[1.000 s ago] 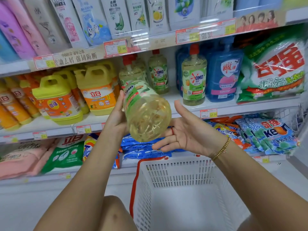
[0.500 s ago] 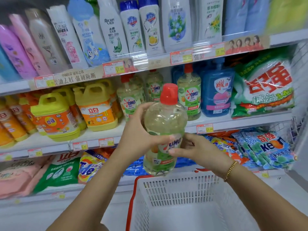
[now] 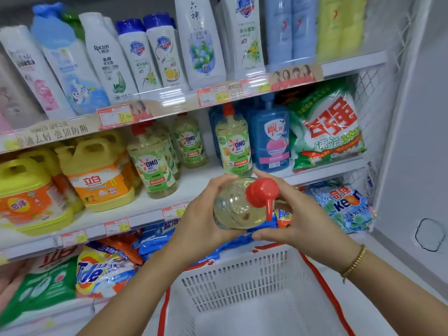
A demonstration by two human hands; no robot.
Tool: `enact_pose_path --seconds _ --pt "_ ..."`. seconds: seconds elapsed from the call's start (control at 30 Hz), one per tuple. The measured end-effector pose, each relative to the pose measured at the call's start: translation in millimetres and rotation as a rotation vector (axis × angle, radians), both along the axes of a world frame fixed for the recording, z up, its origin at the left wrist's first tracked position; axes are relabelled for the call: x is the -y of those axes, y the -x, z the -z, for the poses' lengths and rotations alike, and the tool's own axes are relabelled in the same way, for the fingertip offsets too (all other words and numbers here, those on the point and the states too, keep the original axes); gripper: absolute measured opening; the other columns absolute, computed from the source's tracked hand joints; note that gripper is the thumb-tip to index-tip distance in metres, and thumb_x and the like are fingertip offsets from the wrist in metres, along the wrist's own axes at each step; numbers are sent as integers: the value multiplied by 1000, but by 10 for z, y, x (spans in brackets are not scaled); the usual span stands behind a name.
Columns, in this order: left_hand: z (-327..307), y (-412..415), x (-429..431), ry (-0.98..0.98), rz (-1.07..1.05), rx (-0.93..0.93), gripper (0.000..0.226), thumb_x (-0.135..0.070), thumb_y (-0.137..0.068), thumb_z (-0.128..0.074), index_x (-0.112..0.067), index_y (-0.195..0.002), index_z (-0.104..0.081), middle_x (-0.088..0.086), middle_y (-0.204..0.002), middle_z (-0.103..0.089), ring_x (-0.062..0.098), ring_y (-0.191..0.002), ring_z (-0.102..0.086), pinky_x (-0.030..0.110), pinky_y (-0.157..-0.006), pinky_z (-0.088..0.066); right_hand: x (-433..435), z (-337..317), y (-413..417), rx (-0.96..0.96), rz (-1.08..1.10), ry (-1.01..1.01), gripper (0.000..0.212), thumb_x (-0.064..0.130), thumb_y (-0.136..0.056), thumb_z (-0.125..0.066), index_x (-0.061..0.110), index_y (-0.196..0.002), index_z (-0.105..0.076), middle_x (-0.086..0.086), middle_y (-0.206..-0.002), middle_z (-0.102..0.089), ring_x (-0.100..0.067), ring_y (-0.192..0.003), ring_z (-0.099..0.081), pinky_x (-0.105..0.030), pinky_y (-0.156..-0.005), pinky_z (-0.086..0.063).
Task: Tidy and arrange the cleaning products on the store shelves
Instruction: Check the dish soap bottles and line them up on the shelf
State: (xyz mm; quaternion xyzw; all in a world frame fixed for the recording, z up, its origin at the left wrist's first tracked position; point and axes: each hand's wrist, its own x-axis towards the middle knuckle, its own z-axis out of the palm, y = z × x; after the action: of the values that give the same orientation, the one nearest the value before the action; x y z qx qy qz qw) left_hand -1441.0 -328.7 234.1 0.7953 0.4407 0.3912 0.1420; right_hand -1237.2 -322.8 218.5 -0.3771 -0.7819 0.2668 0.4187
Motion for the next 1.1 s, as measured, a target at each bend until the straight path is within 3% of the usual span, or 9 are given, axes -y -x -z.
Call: enact_pose_path --seconds 0.13,0.27,0.4,0.53,0.67,0.77,0.9,1.0,1.1 --pt "80 -182 -91 96 51 0 87 -21 -58 -92 -40 -127 -42 -26 -117 -57 -2 -106 -59 22 -88 -50 -62 -28 -57 31 25 20 102 39 -52 -90 47 -137 -34 25 -129 -48 8 -119 -46 -15 -101 -39" --pt "159 -417 -261 218 62 99 91 -24 -52 -95 -40 -126 -46 -25 -116 -59 -3 -109 -58 31 -94 -50 -224 -122 -328 240 45 42 85 38 -54 -90 39 -127 -44 19 -118 -55 2 -108 -51 -18 -95 -44" --pt "232 -805 -469 297 143 110 92 -18 -49 -95 -40 -125 -47 -21 -115 -62 -2 -108 -58 32 -95 -50 -301 -75 -735 299 114 44 75 44 -51 -88 49 -109 -41 31 -106 -53 11 -101 -51 -2 -80 -39" --pt "384 -1289 -765 400 294 127 90 -11 -52 -93 -34 -127 -50 -19 -117 -63 -2 -109 -59 22 -96 -48 -351 146 -1168 235 300 30 78 44 -47 -87 38 -112 -46 26 -101 -53 7 -93 -53 -4 -75 -39" --pt "940 -1760 -1035 513 276 140 73 -15 -59 -91 -27 -122 -55 -17 -110 -64 -2 -102 -62 19 -92 -50 -426 626 -1565 213 514 115 82 43 -45 -92 34 -114 -48 14 -99 -57 3 -85 -53 -10 -68 -38" --pt "1536 -2017 -1156 635 238 96 55 -20 -66 -88 -22 -114 -61 -10 -101 -66 2 -85 -63 24 -84 -54 -500 1196 -1774 267 679 234 91 46 -44 -91 22 -121 -50 -2 -107 -60 -21 -98 -57 -23 -69 -33" --pt "2153 -2165 -1201 706 209 -108 31 -19 -86 -70 -13 -116 -66 -5 -100 -69 6 -91 -64 22 -89 -46 -584 1986 -1932 266 777 410 89 40 -49 -90 16 -123 -47 -9 -114 -54 -28 -105 -53 -31 -79 -41" --pt "2433 -2062 -1201 626 222 -427 32 -26 -93 -60 -15 -122 -63 -1 -119 -64 15 -111 -57 23 -93 -42 -622 2493 -1973 238 843 549 85 31 -52 -91 16 -122 -45 -9 -117 -49 -29 -101 -55 -30 -76 -39" --pt "2604 -1915 -1214 584 218 -569 29 -30 -94 -55 -16 -117 -65 3 -115 -64 18 -106 -57 27 -90 -45 -626 2853 -1923 188 882 621 81 26 -54 -91 15 -120 -44 -10 -117 -45 -30 -96 -55 -31 -75 -41"
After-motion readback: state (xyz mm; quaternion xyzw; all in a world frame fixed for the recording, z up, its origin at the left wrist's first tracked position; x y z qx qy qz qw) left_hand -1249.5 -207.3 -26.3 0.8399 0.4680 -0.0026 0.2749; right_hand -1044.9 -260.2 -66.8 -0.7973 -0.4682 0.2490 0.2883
